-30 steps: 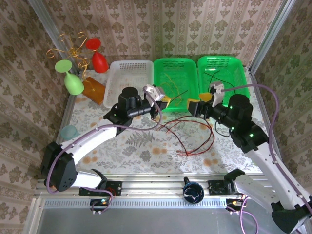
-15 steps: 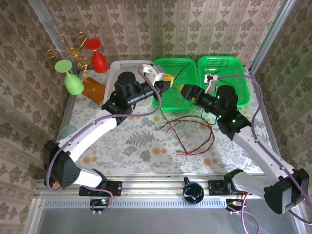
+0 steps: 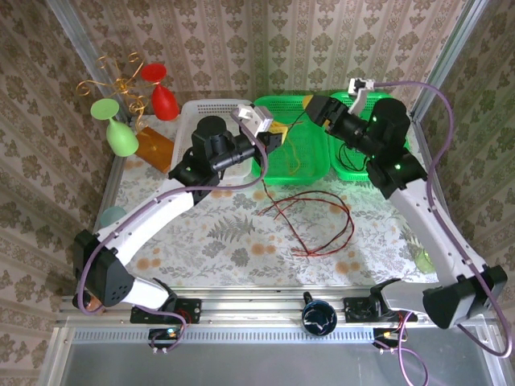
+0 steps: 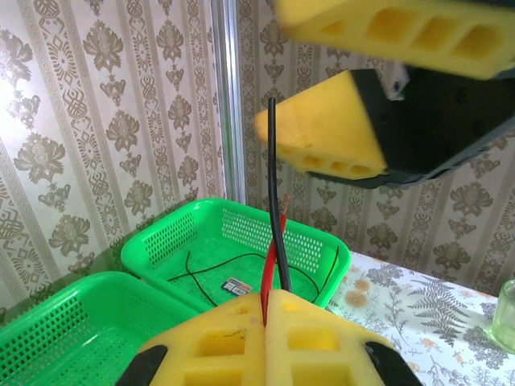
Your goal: Untangle the cables
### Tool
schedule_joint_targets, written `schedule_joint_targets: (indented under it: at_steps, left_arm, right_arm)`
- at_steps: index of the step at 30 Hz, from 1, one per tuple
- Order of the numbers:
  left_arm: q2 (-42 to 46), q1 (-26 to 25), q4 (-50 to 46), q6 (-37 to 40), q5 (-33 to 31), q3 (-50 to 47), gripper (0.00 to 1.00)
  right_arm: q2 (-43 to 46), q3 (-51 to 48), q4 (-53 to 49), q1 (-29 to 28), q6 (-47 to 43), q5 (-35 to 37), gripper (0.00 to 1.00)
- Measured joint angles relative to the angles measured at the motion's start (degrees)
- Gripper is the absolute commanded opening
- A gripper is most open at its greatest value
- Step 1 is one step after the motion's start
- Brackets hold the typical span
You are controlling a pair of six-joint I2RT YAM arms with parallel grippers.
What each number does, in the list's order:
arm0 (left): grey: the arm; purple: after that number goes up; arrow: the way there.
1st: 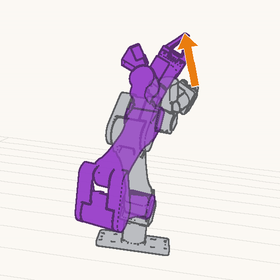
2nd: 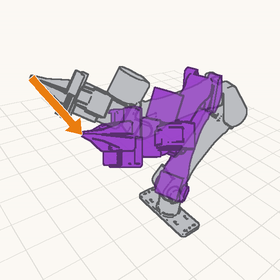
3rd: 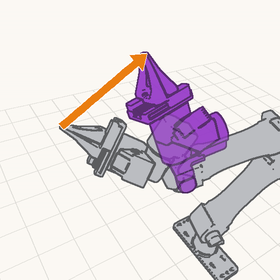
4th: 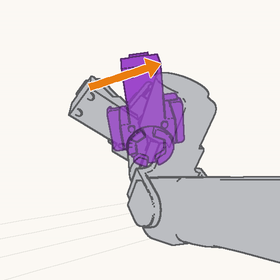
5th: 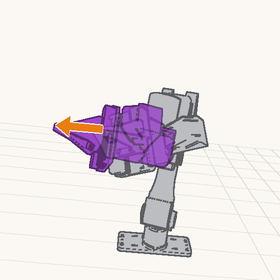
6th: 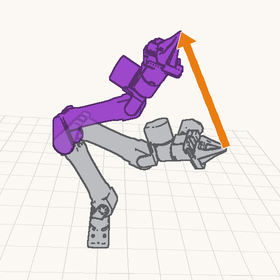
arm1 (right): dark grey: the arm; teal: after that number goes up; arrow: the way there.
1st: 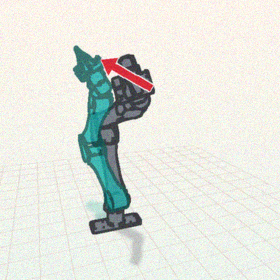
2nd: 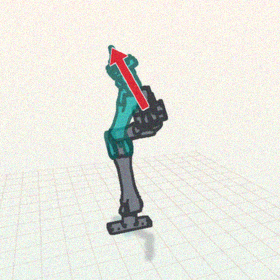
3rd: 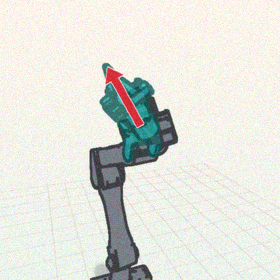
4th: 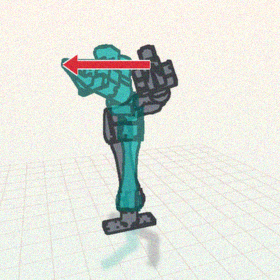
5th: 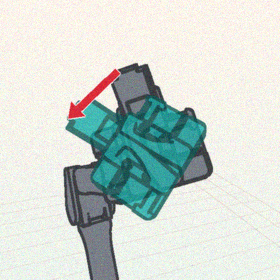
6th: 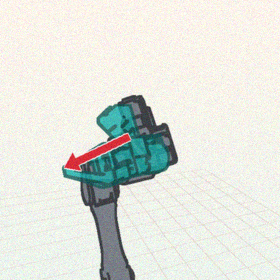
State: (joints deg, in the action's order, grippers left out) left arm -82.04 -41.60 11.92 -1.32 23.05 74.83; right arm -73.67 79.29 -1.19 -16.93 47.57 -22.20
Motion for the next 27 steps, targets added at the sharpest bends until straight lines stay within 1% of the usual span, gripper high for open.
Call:
schedule_joint_targets:
  at_steps: [2, 4, 5, 8, 13, 16, 22, 27]
  left_arm:
    - [0.00, 0.00, 0.00, -0.02, 0.00, 0.13, 0.00]
    - [0.00, 0.00, -0.02, 0.00, 0.00, 0.17, 0.00]
    - [0.00, 0.00, -0.02, -0.02, 0.00, 0.17, 0.00]
    - [0.00, 0.00, -0.02, 0.00, -0.04, 0.17, 0.00]
    - [0.00, 0.00, -0.13, 0.04, -1.03, 0.17, 0.00]
    - [0.02, 0.00, 0.31, 0.26, -2.99, 0.07, 0.00]
    - [0.68, 0.00, 3.85, 0.90, -10.88, -1.51, 0.00]
    - [3.21, 0.46, 8.15, 0.85, -17.29, -2.75, 0.00]
  right_arm:
    - [-2.27, 1.77, -1.07, 0.33, 0.26, -1.25, 0.56]
    - [-4.04, 2.75, -1.57, 0.57, 0.74, -2.40, 0.43]
    - [-4.85, 3.15, -1.97, 0.63, 0.94, -2.99, 0.29]
    - [-5.88, 3.45, -2.38, 0.61, 1.38, -4.20, 0.00]
    - [-4.92, 3.30, -3.41, 0.61, 1.14, -3.67, 0.00]
    - [-2.16, 1.95, -4.28, 0.61, 0.07, -2.01, 0.00]
    - [5.03, -0.42, -7.52, 0.61, -3.74, 2.64, 0.00]
    - [9.42, -1.42, -11.19, 0.72, -7.82, 8.20, 0.00]
